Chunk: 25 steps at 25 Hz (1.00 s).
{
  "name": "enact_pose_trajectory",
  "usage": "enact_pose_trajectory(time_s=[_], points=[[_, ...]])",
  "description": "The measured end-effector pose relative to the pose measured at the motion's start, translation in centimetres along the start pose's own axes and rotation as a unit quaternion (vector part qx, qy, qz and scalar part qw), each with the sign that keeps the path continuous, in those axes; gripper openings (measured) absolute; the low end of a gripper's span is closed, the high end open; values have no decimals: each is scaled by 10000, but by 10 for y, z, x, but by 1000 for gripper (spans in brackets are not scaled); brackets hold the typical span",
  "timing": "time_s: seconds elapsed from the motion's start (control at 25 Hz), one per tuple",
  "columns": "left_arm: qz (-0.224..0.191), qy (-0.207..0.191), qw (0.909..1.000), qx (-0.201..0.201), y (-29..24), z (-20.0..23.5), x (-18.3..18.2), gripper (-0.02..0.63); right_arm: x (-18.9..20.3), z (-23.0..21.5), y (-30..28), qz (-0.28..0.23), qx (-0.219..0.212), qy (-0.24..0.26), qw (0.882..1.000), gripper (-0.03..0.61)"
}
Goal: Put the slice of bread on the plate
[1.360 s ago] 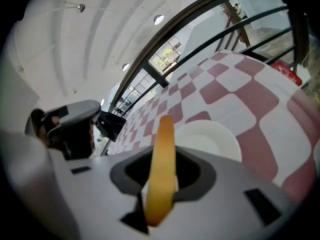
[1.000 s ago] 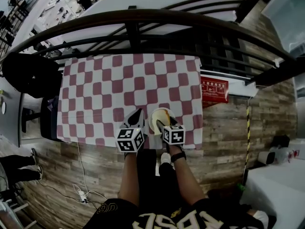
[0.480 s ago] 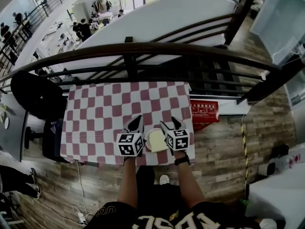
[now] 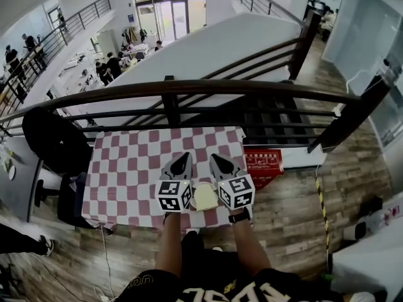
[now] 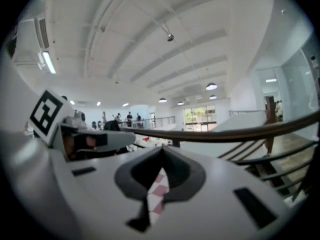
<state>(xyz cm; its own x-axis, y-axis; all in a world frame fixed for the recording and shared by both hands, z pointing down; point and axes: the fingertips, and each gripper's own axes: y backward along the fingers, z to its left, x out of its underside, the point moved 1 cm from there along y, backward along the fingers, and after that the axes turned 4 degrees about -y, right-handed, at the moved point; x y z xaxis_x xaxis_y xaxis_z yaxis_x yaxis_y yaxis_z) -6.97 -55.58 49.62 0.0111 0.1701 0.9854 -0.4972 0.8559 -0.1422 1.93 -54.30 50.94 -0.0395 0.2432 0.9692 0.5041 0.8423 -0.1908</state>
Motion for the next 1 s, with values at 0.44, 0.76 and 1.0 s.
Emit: enact_pose_trajectory(time_s=[0.44, 0.76, 1.0], points=[[-270, -70, 9996, -40, 21, -28, -16, 17, -31, -6, 48, -529, 360, 271, 9976, 14], [-349, -107, 9993, 126, 32, -59, -18, 17, -27, -6, 80, -574, 405, 257, 9972, 14], [-365, -97, 9992, 135, 41, -76, -14, 17, -22, -7, 102, -617, 409, 257, 9969, 14]])
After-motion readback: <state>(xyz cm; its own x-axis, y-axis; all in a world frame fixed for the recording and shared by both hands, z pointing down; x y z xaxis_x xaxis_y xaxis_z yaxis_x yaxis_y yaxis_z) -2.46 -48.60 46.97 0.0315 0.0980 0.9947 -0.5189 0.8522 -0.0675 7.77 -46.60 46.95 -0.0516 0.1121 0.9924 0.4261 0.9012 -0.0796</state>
